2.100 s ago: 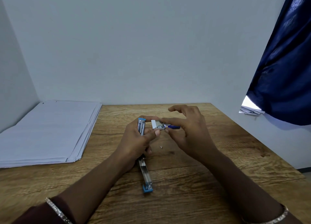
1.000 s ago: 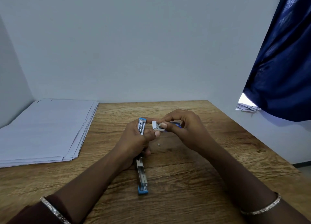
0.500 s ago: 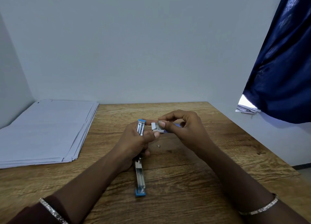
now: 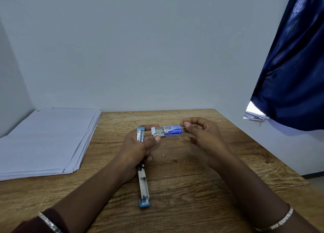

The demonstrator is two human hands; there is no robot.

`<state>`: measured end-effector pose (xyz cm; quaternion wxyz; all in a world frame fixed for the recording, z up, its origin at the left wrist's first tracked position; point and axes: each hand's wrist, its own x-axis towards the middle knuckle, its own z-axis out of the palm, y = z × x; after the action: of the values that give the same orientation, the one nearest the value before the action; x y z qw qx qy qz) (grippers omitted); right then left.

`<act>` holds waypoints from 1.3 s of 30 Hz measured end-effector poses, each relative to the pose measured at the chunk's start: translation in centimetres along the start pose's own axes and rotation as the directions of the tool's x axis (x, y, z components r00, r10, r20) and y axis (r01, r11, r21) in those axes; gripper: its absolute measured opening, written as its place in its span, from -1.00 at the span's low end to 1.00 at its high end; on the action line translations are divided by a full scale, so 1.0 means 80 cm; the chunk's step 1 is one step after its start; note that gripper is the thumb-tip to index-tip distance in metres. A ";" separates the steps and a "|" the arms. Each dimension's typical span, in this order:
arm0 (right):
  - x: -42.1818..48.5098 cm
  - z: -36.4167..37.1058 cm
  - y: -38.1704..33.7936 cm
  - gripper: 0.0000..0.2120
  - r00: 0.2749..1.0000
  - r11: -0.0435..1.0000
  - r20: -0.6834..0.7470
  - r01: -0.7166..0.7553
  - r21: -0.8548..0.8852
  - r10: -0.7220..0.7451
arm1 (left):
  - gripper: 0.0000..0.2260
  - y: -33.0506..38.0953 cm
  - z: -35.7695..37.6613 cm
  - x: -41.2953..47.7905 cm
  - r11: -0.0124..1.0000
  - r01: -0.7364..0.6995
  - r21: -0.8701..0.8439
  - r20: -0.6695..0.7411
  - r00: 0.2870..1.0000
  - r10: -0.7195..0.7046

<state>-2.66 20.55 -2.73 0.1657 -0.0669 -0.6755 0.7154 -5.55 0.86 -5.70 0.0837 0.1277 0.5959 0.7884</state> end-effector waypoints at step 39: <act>0.010 -0.041 -0.013 -0.89 0.976 0.926 0.050 -0.186 -0.327 0.214 | -0.60 0.013 0.001 0.003 0.936 0.270 -0.226 0.086 0.962 -0.257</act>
<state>-2.19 23.91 -1.90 0.0499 -0.1311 -0.7788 0.6114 -5.76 0.71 -4.62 0.2196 0.0574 0.5075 0.8312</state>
